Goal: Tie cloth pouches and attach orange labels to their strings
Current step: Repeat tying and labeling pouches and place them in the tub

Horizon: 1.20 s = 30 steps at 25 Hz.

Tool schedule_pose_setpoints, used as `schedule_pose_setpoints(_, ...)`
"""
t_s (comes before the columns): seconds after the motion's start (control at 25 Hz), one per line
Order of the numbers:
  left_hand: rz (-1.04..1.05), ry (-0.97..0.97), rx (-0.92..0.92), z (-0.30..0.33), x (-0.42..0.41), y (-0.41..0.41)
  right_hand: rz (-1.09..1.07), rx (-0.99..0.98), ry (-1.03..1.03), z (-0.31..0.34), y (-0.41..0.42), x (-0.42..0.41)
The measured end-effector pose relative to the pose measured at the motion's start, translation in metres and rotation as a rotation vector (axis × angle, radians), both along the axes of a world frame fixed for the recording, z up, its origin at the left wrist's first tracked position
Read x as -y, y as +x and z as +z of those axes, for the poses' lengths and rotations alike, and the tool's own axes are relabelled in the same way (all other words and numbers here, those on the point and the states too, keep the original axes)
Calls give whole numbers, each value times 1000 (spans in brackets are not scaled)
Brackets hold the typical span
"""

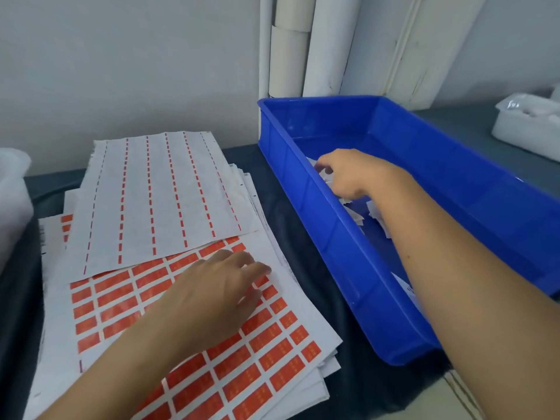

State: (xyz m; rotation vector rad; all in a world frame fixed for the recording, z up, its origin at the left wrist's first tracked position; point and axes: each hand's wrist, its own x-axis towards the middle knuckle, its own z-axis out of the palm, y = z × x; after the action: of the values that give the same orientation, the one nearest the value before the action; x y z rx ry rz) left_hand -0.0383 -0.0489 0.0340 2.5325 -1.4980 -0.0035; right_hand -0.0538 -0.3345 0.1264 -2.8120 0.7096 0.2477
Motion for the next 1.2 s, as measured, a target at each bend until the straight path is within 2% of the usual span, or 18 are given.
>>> schedule_pose_setpoints(0.12, -25, -10, 23, -4, 1, 1, 55, -21, -56, -15, 8, 5)
schedule_pose_setpoints(0.24, -40, -32, 14, -8, -2, 0, 45, 81, -175, -28, 13, 1)
schedule_pose_setpoints(0.4, -38, -47, 7, -12, -5, 1, -58, 195, -192, -30, 17, 1)
schedule_pose_setpoints(0.56, -44, -57, -9, -13, -9, 3, -204, 405, -223, -19, 13, 4)
schedule_pose_setpoints(0.68, -36, -56, -127, -6, -16, 7, -235, 529, -373, 6, 12, 3)
schedule_pose_setpoints(0.8, 5, -99, -316, 6, -32, 16, -84, 717, -389, 38, 19, -23)
schedule_pose_setpoints(0.92, 170, -264, -395, 13, -54, 27, 134, 818, -322, 57, 32, -67)
schedule_pose_setpoints(1.0, 298, -448, -404, 15, -70, 33, 271, 816, -153, 57, 40, -102)
schedule_pose_setpoints(1.12, 418, -653, -384, 9, -92, 44, 429, 710, 191, 34, 51, -156)
schedule_pose_setpoints(1.2, 439, -733, -481, 2, -100, 48, 519, 601, 343, 11, 58, -184)
